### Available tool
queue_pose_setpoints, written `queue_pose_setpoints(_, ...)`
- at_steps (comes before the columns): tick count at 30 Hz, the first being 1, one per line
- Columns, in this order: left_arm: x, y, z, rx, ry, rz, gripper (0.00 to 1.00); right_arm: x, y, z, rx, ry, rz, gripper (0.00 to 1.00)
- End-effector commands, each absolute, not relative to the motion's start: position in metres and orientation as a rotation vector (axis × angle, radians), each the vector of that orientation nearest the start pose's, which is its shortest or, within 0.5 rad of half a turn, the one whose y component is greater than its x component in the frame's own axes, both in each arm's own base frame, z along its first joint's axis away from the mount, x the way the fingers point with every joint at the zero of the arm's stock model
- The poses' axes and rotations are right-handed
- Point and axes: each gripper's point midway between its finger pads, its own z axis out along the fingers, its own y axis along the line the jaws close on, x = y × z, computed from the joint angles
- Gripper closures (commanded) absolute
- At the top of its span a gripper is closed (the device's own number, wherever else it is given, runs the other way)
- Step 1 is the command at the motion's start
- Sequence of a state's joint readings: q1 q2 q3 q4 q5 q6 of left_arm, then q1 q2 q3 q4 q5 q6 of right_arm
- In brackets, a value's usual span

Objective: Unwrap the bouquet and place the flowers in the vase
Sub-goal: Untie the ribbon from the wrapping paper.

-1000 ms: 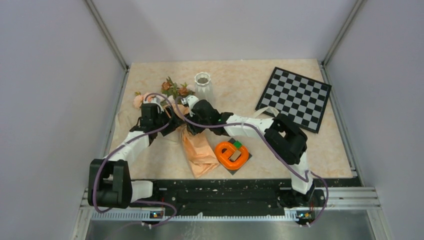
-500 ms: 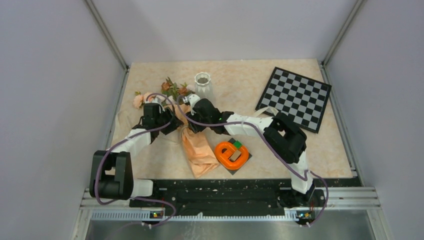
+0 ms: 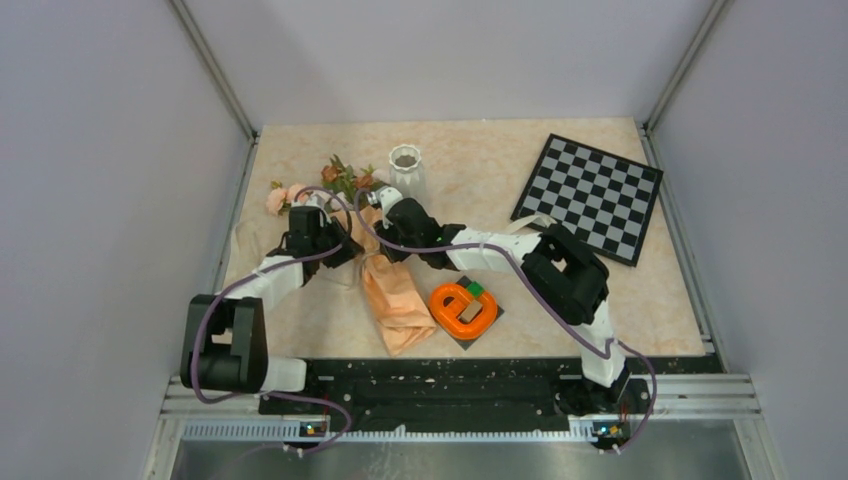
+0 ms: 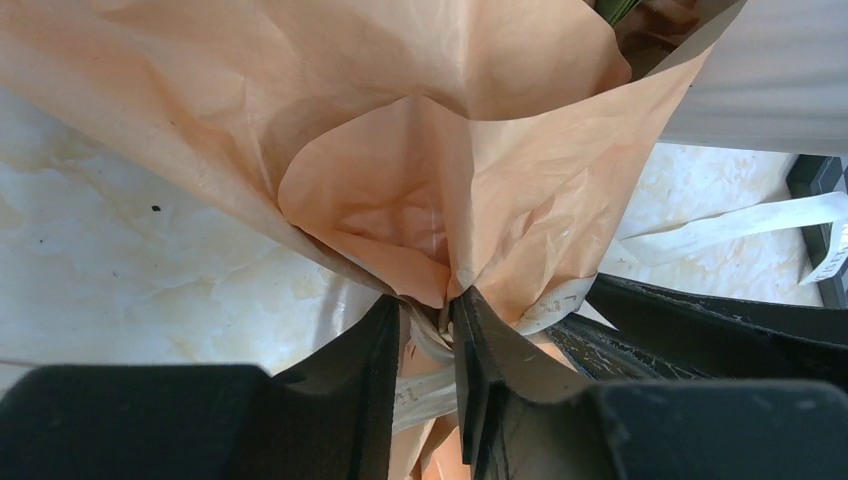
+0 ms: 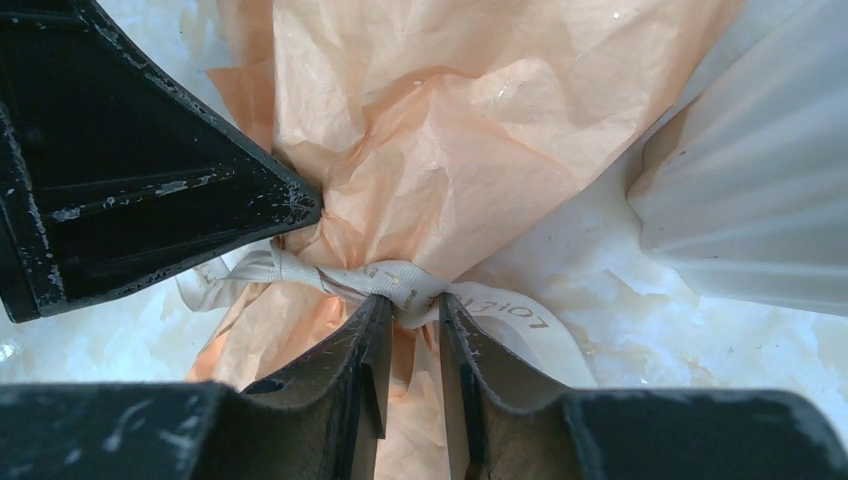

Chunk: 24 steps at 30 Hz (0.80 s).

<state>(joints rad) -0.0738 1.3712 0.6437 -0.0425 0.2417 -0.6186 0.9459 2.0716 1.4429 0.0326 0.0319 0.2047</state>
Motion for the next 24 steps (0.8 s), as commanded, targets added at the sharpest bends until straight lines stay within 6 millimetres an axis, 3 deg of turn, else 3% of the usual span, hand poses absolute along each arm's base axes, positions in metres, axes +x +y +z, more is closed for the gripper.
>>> queue_pose_setpoints(1,0.339,-0.086,0.061,-0.497,2.328,-0.577,0.73,0.350,0.468,0.097,-0.714,2.020,0.617,0.78)
queue_pose_setpoints(7,0.336,-0.089,0.057,-0.478,2.343,-0.592,0.89,0.350,0.463,0.100,-0.689,2.016,0.610,1.00)
queue_pose_setpoints(12,0.330,-0.088,0.055,-0.455,2.347,-0.585,1.00,0.347,0.455,0.108,-0.666,2.003,0.606,1.00)
queue_pose_setpoints(21,0.315,-0.091,0.058,-0.420,2.347,-0.606,1.00,0.332,0.436,0.120,-0.662,2.002,0.612,1.00)
queue_pose_setpoints(24,0.313,-0.092,0.060,-0.409,2.348,-0.606,1.00,0.324,0.435,0.132,-0.702,1.972,0.654,0.82)
